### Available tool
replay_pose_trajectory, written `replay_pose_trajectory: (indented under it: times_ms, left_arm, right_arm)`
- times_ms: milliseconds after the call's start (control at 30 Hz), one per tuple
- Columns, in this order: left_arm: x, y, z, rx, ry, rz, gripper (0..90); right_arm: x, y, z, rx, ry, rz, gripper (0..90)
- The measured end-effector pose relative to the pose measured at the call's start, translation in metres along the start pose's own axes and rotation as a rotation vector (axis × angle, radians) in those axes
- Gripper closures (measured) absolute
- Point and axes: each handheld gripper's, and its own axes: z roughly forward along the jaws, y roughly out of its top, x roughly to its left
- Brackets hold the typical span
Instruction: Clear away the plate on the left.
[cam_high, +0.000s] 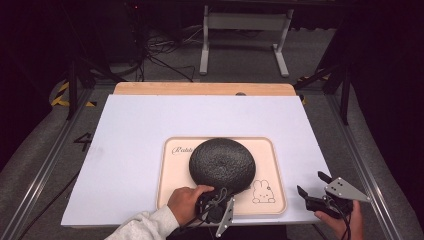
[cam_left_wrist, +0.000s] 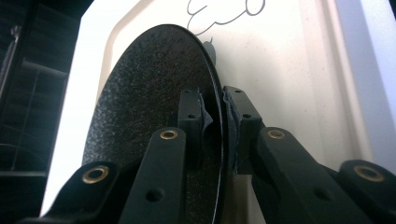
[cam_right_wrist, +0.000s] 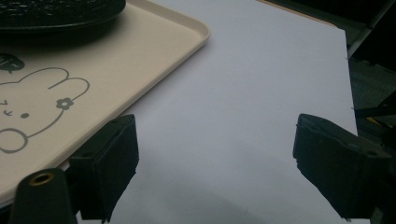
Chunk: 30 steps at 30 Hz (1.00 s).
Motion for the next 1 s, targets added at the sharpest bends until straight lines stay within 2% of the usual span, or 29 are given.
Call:
replay_pose_trajectory:
  times_ms: [67, 300, 333, 400, 467, 667, 767, 833, 900, 933, 1000]
  left_arm:
    - [0.000, -0.001, 0.001, 0.004, -0.016, -0.014, 78.2]
    - [0.000, -0.002, 0.006, 0.018, -0.056, -0.010, 75.2]
    - [0.001, -0.003, 0.006, 0.014, -0.065, -0.025, 75.0]
    - [0.003, -0.003, 0.006, 0.010, -0.077, -0.029, 74.5]
    - [0.003, -0.004, 0.006, 0.011, -0.078, -0.028, 74.4]
    - [0.005, -0.006, 0.007, -0.007, -0.099, -0.076, 73.1]
    - [0.006, -0.006, 0.007, -0.008, -0.101, -0.079, 71.8]
    - [0.006, -0.007, 0.007, -0.016, -0.102, -0.101, 71.0]
    - [0.008, -0.007, 0.006, -0.015, -0.103, -0.104, 69.0]
    - [0.008, -0.008, 0.006, -0.024, -0.107, -0.123, 68.3]
    - [0.009, -0.007, 0.006, -0.025, -0.111, -0.115, 67.6]
  right_arm:
    - [0.000, 0.000, 0.000, 0.000, 0.000, 0.003, 14.5]
    - [-0.001, -0.001, 0.001, 0.005, 0.000, 0.001, 14.5]
    - [-0.001, 0.000, 0.002, 0.004, -0.002, 0.001, 14.5]
    - [-0.001, 0.000, 0.002, 0.005, 0.001, 0.001, 14.5]
    - [0.000, -0.001, 0.002, 0.005, 0.001, -0.001, 14.5]
    - [-0.001, -0.001, 0.002, 0.004, 0.001, 0.002, 14.6]
    - [-0.001, 0.000, 0.002, 0.003, 0.001, 0.001, 14.5]
    - [-0.001, -0.001, 0.001, 0.002, 0.001, 0.005, 14.5]
    - [-0.001, 0.000, 0.001, 0.002, 0.001, 0.005, 14.5]
    - [-0.001, 0.000, 0.001, 0.000, 0.002, 0.003, 14.5]
    - [-0.001, 0.000, 0.001, 0.001, 0.001, 0.002, 14.5]
